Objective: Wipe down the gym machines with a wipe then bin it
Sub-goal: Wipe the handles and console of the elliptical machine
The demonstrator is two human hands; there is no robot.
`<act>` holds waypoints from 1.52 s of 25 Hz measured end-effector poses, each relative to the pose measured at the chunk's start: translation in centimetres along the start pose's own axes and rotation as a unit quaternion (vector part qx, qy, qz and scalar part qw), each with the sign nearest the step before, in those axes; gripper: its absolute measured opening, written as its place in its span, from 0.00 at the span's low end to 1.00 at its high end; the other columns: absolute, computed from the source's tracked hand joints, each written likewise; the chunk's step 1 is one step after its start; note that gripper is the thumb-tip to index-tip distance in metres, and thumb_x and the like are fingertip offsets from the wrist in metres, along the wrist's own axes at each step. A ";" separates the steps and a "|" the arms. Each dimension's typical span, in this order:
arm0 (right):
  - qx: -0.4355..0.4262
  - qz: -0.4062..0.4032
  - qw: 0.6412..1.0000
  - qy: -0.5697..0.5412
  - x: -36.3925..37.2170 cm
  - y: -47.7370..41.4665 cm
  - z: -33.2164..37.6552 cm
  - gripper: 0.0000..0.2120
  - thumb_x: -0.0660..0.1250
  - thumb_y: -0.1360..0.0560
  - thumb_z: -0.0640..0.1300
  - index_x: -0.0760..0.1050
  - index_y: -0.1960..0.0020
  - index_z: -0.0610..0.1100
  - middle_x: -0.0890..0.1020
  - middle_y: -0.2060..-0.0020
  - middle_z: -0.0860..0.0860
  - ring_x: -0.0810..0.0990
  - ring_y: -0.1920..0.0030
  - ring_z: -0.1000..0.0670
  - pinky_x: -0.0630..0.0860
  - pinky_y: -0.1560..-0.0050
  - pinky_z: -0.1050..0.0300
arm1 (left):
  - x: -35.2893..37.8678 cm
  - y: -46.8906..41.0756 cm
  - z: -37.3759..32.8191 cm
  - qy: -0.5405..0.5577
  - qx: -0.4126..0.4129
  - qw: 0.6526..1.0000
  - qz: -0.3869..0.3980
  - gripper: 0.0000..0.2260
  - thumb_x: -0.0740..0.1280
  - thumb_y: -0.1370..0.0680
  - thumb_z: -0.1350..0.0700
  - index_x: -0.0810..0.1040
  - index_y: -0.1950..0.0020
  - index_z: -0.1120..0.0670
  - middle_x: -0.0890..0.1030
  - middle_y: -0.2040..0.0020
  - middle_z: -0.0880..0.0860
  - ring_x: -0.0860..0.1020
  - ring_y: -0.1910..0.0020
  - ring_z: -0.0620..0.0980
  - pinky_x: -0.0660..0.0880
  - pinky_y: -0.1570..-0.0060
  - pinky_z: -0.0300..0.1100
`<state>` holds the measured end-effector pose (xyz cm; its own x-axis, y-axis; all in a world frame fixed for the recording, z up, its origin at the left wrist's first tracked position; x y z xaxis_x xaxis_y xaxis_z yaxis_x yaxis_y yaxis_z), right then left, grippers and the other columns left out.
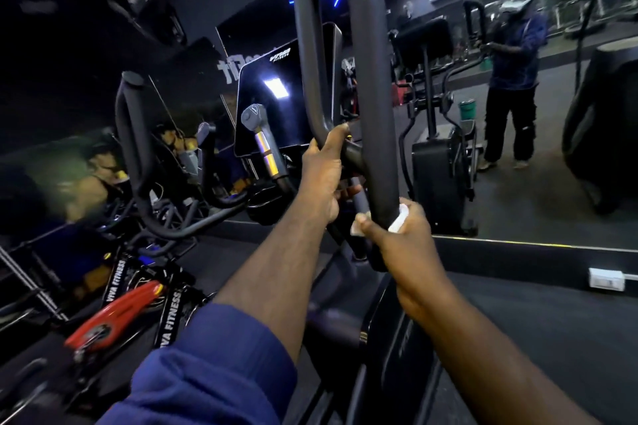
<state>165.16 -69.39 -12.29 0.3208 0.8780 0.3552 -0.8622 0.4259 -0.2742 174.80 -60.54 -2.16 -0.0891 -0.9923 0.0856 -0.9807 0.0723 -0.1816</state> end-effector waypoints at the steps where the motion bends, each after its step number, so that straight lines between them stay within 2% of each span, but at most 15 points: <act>1: -0.015 -0.028 0.999 0.009 0.0 0.5 -0.2 0.24 0.77 0.24 0.44 0.71 0.33 0.51 0.84 0.44 0.51 0.84 0.43 0.49 0.78 0.36 0.41 | -0.1 -0.1 0.0 0.001 0.000 1.000 0.000 0.10 0.72 0.21 0.44 0.76 0.47 0.47 0.82 0.58 0.53 0.81 0.58 0.53 0.78 0.60 0.48; 3: -0.063 -0.061 0.996 0.011 -0.1 2.3 -0.8 0.25 0.72 0.22 0.48 0.70 0.27 0.53 0.83 0.39 0.53 0.82 0.39 0.54 0.76 0.32 0.45 | -0.2 -0.4 0.2 0.007 -0.004 1.000 0.003 0.10 0.72 0.21 0.44 0.76 0.47 0.48 0.83 0.57 0.53 0.81 0.59 0.53 0.78 0.59 0.49; 6: -0.079 -0.060 0.979 -0.176 -1.5 3.8 -2.2 0.22 0.61 0.18 0.48 0.72 0.25 0.47 0.79 0.30 0.50 0.75 0.28 0.52 0.68 0.25 0.47 | -0.1 -0.9 0.5 0.011 -0.001 1.000 0.023 0.12 0.72 0.21 0.42 0.76 0.45 0.47 0.84 0.56 0.53 0.84 0.64 0.51 0.80 0.59 0.53; 7: -0.084 -0.067 0.979 -0.176 -2.1 3.9 -2.3 0.19 0.60 0.16 0.45 0.74 0.26 0.45 0.80 0.31 0.51 0.75 0.28 0.52 0.68 0.25 0.48 | -0.1 -1.0 0.7 0.015 0.001 0.999 0.030 0.12 0.72 0.21 0.42 0.76 0.45 0.46 0.84 0.56 0.53 0.84 0.64 0.50 0.80 0.60 0.52; 9: -0.105 -0.090 0.986 -0.096 -3.0 3.8 -1.7 0.15 0.65 0.16 0.40 0.77 0.30 0.47 0.83 0.36 0.52 0.80 0.33 0.52 0.77 0.32 0.53 | -0.2 -1.4 0.9 0.023 0.007 0.999 0.039 0.12 0.71 0.21 0.42 0.76 0.44 0.46 0.84 0.55 0.54 0.85 0.62 0.51 0.80 0.62 0.50; 12: -0.113 -0.107 0.987 -0.027 -3.4 3.0 -1.4 0.18 0.74 0.27 0.42 0.80 0.37 0.46 0.87 0.46 0.50 0.86 0.43 0.49 0.82 0.47 0.61 | -0.2 -1.7 1.1 0.032 0.008 0.997 0.066 0.13 0.72 0.22 0.41 0.77 0.43 0.46 0.85 0.54 0.54 0.86 0.57 0.54 0.80 0.64 0.49; 14: -0.107 -0.114 0.987 0.018 -3.2 2.2 -1.0 0.20 0.77 0.31 0.47 0.81 0.40 0.45 0.88 0.49 0.49 0.87 0.46 0.48 0.83 0.48 0.57 | -0.2 -1.8 1.0 0.041 0.008 0.996 0.084 0.13 0.73 0.22 0.41 0.77 0.43 0.46 0.85 0.55 0.52 0.86 0.57 0.55 0.80 0.64 0.49; 16: -0.098 -0.121 0.981 0.113 -2.6 1.6 -0.4 0.24 0.77 0.30 0.58 0.81 0.40 0.45 0.88 0.51 0.49 0.87 0.48 0.49 0.84 0.45 0.46 | -0.2 -1.7 0.9 0.051 0.011 0.993 0.102 0.13 0.72 0.21 0.42 0.76 0.42 0.46 0.84 0.57 0.51 0.85 0.61 0.52 0.79 0.64 0.50; 19: -0.091 -0.133 0.961 0.226 -1.2 1.0 0.2 0.29 0.70 0.29 0.72 0.80 0.48 0.46 0.87 0.57 0.50 0.86 0.54 0.49 0.83 0.49 0.40 | -0.2 -1.6 0.5 0.062 0.026 0.991 0.119 0.13 0.71 0.20 0.44 0.76 0.40 0.48 0.85 0.55 0.51 0.84 0.64 0.48 0.80 0.63 0.50; 22: -0.073 -0.184 0.946 0.256 -0.3 -0.3 0.5 0.23 0.75 0.30 0.64 0.80 0.48 0.46 0.87 0.58 0.50 0.86 0.55 0.49 0.83 0.50 0.41 | -0.4 -1.5 0.3 0.073 0.039 0.987 0.136 0.09 0.72 0.20 0.45 0.76 0.45 0.47 0.85 0.54 0.53 0.83 0.63 0.50 0.79 0.63 0.50; 27: -0.070 -0.240 0.954 0.166 -0.3 -1.1 -0.7 0.15 0.81 0.33 0.52 0.81 0.60 0.42 0.86 0.66 0.49 0.83 0.64 0.51 0.82 0.59 0.45 | -0.8 -1.1 0.0 0.056 0.052 0.983 0.166 0.10 0.72 0.20 0.42 0.75 0.47 0.45 0.86 0.51 0.55 0.83 0.60 0.52 0.80 0.61 0.50; 31: -0.099 -0.179 0.971 0.124 -0.4 0.3 -3.5 0.11 0.81 0.28 0.42 0.79 0.62 0.44 0.82 0.68 0.50 0.80 0.65 0.53 0.77 0.62 0.53 | -0.8 -0.2 2.3 0.053 0.022 0.979 0.195 0.18 0.71 0.22 0.35 0.76 0.49 0.49 0.81 0.60 0.51 0.77 0.62 0.51 0.73 0.65 0.46; 35: -0.112 -0.023 0.982 0.149 -0.7 -1.3 -7.9 0.12 0.80 0.29 0.36 0.78 0.54 0.36 0.82 0.64 0.47 0.83 0.59 0.53 0.81 0.51 0.57 | -0.6 0.0 7.9 0.047 0.001 0.978 0.206 0.30 0.70 0.29 0.27 0.78 0.48 0.54 0.81 0.59 0.52 0.76 0.59 0.49 0.74 0.62 0.38; 37: -0.122 0.041 0.975 0.181 -0.6 -2.7 -8.4 0.11 0.80 0.29 0.35 0.77 0.56 0.38 0.83 0.62 0.44 0.84 0.55 0.47 0.80 0.43 0.53 | -1.5 -0.7 10.1 0.055 0.005 0.984 0.167 0.27 0.70 0.25 0.30 0.79 0.52 0.56 0.80 0.58 0.53 0.76 0.60 0.47 0.74 0.62 0.35; 38: -0.147 0.087 0.966 0.192 -0.6 -3.5 -8.2 0.10 0.79 0.29 0.33 0.79 0.57 0.39 0.83 0.62 0.44 0.84 0.55 0.47 0.79 0.42 0.56 | -2.0 -0.9 10.8 0.047 0.004 0.990 0.130 0.24 0.68 0.21 0.34 0.78 0.52 0.57 0.80 0.58 0.54 0.76 0.60 0.46 0.74 0.60 0.34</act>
<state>171.17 -69.60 -18.84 0.3510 0.9343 -0.0622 -0.7863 0.2580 -0.5614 177.79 -59.69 -12.78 -0.3553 -0.9262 0.1265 -0.9210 0.3238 -0.2166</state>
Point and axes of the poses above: each hand's wrist, its own y-axis away from the middle knuckle, its own x-axis out of the palm, z = x × y, the point moved 7 cm from there along -y, towards the middle knuckle
